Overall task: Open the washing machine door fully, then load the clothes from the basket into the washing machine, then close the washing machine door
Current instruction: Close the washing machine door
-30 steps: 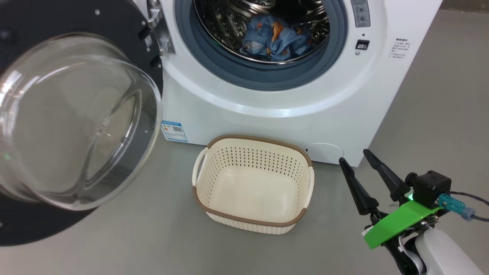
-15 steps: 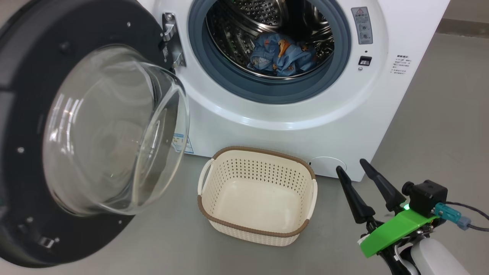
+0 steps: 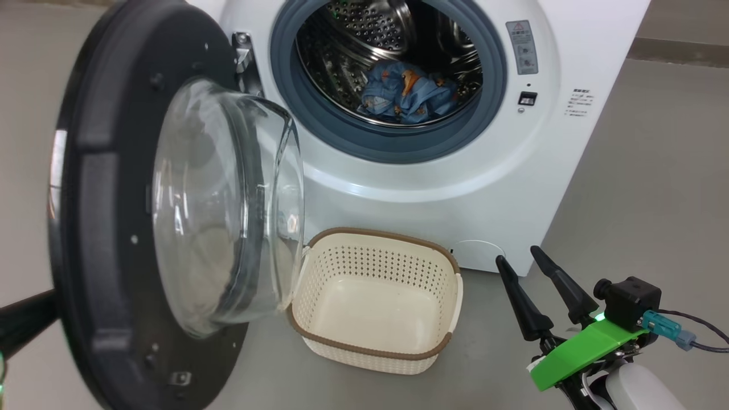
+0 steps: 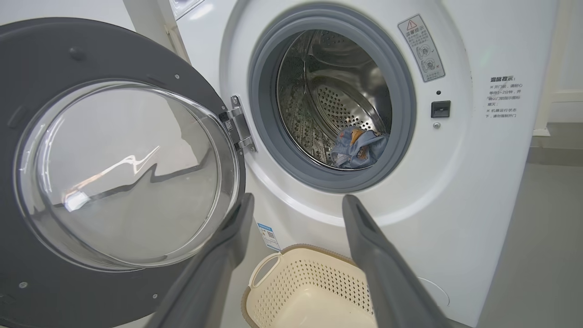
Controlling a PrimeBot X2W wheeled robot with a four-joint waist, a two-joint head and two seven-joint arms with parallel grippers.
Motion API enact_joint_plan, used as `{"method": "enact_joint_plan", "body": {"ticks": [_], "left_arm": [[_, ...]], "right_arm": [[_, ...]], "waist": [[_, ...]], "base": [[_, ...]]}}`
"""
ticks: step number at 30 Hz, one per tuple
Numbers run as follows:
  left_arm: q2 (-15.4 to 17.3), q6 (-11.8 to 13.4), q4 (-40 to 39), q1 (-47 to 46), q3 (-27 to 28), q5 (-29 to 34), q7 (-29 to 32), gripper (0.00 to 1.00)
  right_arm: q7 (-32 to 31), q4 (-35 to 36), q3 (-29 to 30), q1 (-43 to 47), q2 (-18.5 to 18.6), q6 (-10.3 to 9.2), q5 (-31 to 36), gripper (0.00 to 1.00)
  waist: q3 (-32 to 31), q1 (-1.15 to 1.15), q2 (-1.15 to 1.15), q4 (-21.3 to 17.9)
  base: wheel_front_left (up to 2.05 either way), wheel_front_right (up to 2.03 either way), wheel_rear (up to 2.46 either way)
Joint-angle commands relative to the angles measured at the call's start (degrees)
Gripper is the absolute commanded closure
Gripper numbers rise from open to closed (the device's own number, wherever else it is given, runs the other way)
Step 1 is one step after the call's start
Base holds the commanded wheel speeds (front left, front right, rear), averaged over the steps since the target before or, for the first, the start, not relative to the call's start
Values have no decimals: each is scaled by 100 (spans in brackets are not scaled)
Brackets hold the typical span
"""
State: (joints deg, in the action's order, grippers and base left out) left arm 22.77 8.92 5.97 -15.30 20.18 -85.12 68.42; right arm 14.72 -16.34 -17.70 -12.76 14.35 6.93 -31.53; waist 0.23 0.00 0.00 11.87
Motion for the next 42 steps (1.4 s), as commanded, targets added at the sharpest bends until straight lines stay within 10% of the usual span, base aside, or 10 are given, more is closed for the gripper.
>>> {"method": "enact_joint_plan", "body": {"ticks": [1,27,42], "left_arm": [[95,77,-386,-102,137,-149,88,100],[-1069,-8,-959,-609,-370,-291,-399,100],[-1212,-225,-877,-842,-460,-191,-575,100]], "right_arm": [[28,141,-86,10,-16,56,-32,0],[28,180,13,-116,-106,56,-4,0],[28,181,91,-104,-137,56,36,0]], "waist": [[-20,0,0,-79],[154,0,0,-1455],[166,0,0,-1417]], "base": [[0,0,0],[0,0,0],[0,0,0]]}}
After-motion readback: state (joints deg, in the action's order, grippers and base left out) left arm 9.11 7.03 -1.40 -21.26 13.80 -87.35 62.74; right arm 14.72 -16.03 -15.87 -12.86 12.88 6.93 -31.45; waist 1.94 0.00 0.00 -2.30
